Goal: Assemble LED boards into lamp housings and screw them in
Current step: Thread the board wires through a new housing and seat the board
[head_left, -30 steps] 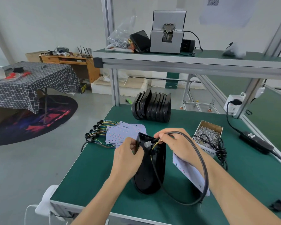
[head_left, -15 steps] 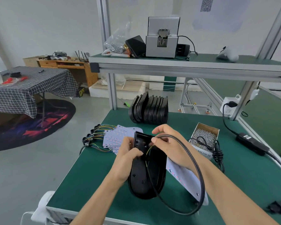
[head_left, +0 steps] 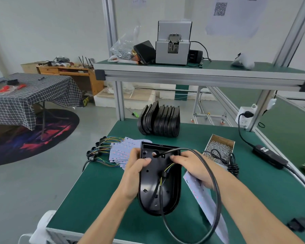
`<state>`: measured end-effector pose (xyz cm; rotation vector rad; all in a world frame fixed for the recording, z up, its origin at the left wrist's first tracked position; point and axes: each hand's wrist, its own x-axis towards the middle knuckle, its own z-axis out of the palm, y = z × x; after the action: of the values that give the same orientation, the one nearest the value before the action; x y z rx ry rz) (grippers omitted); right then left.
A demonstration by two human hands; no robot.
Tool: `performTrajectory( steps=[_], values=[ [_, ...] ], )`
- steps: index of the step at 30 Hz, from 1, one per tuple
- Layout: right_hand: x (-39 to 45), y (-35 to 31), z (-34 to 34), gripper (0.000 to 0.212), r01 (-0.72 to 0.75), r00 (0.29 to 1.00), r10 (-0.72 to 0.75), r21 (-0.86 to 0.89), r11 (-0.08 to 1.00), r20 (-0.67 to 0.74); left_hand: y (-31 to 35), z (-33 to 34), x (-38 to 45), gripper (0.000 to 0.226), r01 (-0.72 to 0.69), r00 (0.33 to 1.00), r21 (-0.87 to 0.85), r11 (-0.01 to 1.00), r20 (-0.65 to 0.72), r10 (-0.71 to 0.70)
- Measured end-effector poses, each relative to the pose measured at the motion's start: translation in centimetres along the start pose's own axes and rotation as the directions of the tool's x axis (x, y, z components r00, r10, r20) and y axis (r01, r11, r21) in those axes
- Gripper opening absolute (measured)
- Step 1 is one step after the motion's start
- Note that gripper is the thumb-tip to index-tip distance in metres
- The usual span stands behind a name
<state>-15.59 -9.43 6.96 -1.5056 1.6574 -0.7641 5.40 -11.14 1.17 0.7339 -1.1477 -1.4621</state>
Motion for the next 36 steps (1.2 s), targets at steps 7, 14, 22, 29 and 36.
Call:
performTrajectory(
  steps=[7,14,22,29,36],
  values=[
    [-1.9,-1.1,-2.7,0.030,-0.075,0.983,0.014,0.331,0.941,0.182,0.3,-0.8,0.2,0.078,0.198,0.970,-0.009,0.980,-0.144,-0.197],
    [-2.6,-3.0,-7.3,0.041,-0.005,1.000,0.002,0.504,0.864,0.007,-3.0,-3.2,-2.9,0.047,0.391,0.866,0.509,0.766,-0.485,-0.120],
    [-3.0,-6.9,-11.7,0.067,-0.011,0.981,0.157,0.775,0.632,-0.114,-1.5,-2.1,-4.7,0.045,0.437,0.881,0.673,0.597,-0.453,-0.134],
    [-2.3,-8.9,-13.2,0.024,0.249,0.937,0.041,0.747,0.617,-0.346,-0.6,-0.3,-4.3,0.010,0.289,0.950,0.953,0.092,-0.274,-0.149],
    [-1.7,-7.9,-9.8,0.026,0.163,0.952,0.038,0.606,0.779,-0.304,6.8,5.3,1.0,0.026,-0.108,0.986,0.320,0.941,-0.088,0.143]
  ],
)
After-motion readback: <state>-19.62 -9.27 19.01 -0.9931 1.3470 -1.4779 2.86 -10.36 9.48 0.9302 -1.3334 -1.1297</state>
